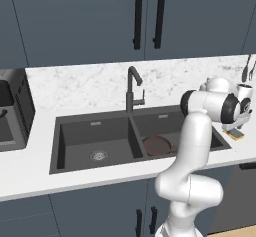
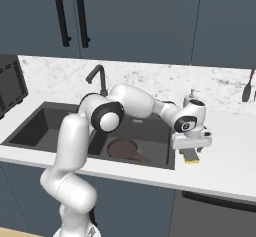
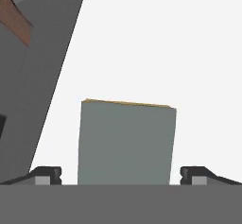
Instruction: Pick the pan and sponge and place them into the sink. Then turn on the water.
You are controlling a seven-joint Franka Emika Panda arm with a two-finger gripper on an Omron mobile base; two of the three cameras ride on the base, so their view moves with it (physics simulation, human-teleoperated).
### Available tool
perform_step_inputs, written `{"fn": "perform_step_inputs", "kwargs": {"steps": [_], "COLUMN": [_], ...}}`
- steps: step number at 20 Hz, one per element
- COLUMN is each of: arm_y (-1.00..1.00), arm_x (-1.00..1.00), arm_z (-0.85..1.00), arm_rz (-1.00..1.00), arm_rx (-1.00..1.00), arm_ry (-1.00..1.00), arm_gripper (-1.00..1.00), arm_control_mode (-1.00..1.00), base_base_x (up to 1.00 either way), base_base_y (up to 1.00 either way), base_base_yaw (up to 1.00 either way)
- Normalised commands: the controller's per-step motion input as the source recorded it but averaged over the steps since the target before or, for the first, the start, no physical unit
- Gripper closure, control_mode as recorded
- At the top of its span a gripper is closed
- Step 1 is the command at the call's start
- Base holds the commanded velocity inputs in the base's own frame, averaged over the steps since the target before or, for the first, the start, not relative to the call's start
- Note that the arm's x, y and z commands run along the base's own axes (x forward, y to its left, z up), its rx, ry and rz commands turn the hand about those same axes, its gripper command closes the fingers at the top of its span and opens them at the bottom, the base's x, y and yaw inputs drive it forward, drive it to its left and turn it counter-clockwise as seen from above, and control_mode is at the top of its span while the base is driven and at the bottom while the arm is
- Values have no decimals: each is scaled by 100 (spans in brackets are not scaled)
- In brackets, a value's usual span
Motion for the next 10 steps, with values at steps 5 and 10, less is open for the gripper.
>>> {"fn": "perform_step_inputs", "kwargs": {"steps": [5, 10], "arm_y": [-12, 0], "arm_x": [0, -6], "arm_z": [-4, -23], "arm_rz": [0, 0], "arm_rx": [0, 0], "arm_ry": [0, 1], "arm_gripper": [-100, -100], "arm_control_mode": [-100, -100], "base_base_x": [0, 0], "base_base_y": [0, 0], "base_base_yaw": [0, 0]}}
